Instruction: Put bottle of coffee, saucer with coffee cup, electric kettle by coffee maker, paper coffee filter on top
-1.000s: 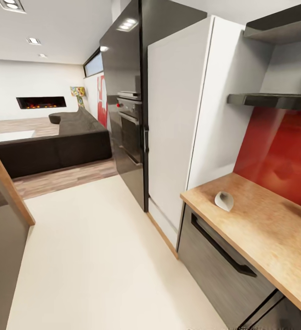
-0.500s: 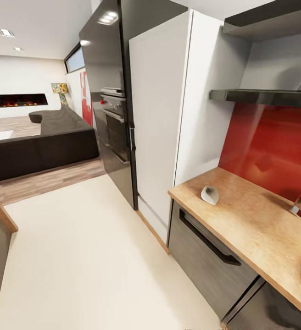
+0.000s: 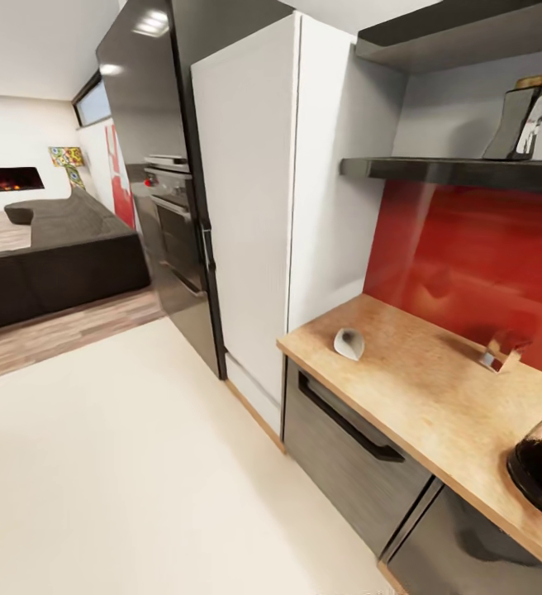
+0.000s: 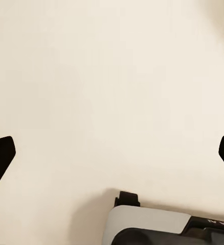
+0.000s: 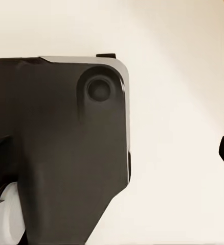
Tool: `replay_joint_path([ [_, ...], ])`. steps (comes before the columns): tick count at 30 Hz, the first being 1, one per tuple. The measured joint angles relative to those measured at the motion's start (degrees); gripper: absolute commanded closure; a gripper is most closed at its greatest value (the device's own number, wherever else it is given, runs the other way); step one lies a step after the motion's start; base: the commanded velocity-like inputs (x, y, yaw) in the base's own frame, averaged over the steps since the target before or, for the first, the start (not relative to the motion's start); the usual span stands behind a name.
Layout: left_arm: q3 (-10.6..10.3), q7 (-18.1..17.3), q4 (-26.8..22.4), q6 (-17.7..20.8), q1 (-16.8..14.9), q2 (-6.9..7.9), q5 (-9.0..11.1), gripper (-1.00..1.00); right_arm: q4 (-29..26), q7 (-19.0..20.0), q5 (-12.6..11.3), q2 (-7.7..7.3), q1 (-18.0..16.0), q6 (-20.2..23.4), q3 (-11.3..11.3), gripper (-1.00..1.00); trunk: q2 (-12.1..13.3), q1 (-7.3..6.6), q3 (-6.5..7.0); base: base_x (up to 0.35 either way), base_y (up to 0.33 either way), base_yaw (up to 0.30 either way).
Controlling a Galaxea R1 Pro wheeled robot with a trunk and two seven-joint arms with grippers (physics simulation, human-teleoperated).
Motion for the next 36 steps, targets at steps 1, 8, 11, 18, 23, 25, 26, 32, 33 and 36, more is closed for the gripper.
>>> replay_joint_path([
  [1, 0.0, 0.0, 0.0, 0.0, 0.0, 0.04, 0.0, -1.00, 0.0, 0.0, 0.0, 0.03, 0.0, 0.0, 0.0, -1.00, 0.0, 0.00, -0.02, 0.000, 0.000, -0.282],
  [8, 0.0, 0.0, 0.0, 0.0, 0.0, -0.25, 0.3, -1.00, -0.2, -0.1, -2.1, -0.26, 0.0, 0.0, -0.4, -1.00, 0.0, 0.00, -0.07, 0.000, 0.000, -0.294],
  [11, 0.1, 0.0, 0.0, 0.0, 0.0, -0.69, 0.5, -1.00, -0.2, 0.0, -4.0, -0.44, 0.0, 0.1, -0.5, -1.00, 0.0, 0.00, -0.07, 0.000, 0.000, -0.300],
  [18, 0.3, 0.0, 0.0, 0.1, -0.1, -0.98, 0.6, -1.00, -0.1, -0.1, -4.3, -0.52, 0.0, 0.0, -0.5, -1.00, 0.0, 0.00, -0.07, 0.000, 0.000, -0.300],
  [23, 0.5, 0.0, 0.0, 0.1, -0.1, -0.91, 0.6, -1.00, 0.0, 0.0, -4.3, -0.45, 0.0, 0.2, -0.3, -1.00, 0.0, 0.00, -0.07, 0.000, 0.000, -0.300],
  [25, 0.5, 0.1, 0.0, 0.1, -0.1, -0.77, 0.6, -1.00, 0.0, 0.1, -4.2, -0.39, 0.0, 0.1, -0.2, -1.00, 0.0, 0.00, -0.07, 0.000, 0.000, -0.296],
  [26, 0.5, 0.1, 0.0, 0.1, -0.1, -0.70, 0.6, -1.00, 0.0, 0.1, -4.2, -0.38, 0.0, 0.1, -0.2, -1.00, 0.0, 0.00, -0.07, 0.000, 0.000, -0.292],
  [32, 0.4, 0.2, 0.0, 0.1, -0.1, -0.34, 0.6, -1.00, 0.0, 0.1, -4.3, -0.35, 0.0, 0.2, -0.2, -1.00, 0.0, 0.00, -0.07, 0.000, 0.000, -0.290],
  [33, 0.4, 0.2, 0.0, 0.1, -0.1, -0.33, 0.6, -1.00, 0.0, 0.1, -4.2, -0.35, 0.0, 0.2, -0.2, -1.00, 0.0, 0.00, -0.07, 0.000, 0.000, -0.290],
  [36, 0.4, 0.2, 0.0, 0.1, -0.1, -0.32, 0.6, -1.00, 0.0, 0.0, -4.2, -0.35, 0.0, 0.2, -0.2, -1.00, 0.0, 0.00, -0.07, 0.000, 0.000, -0.290],
])
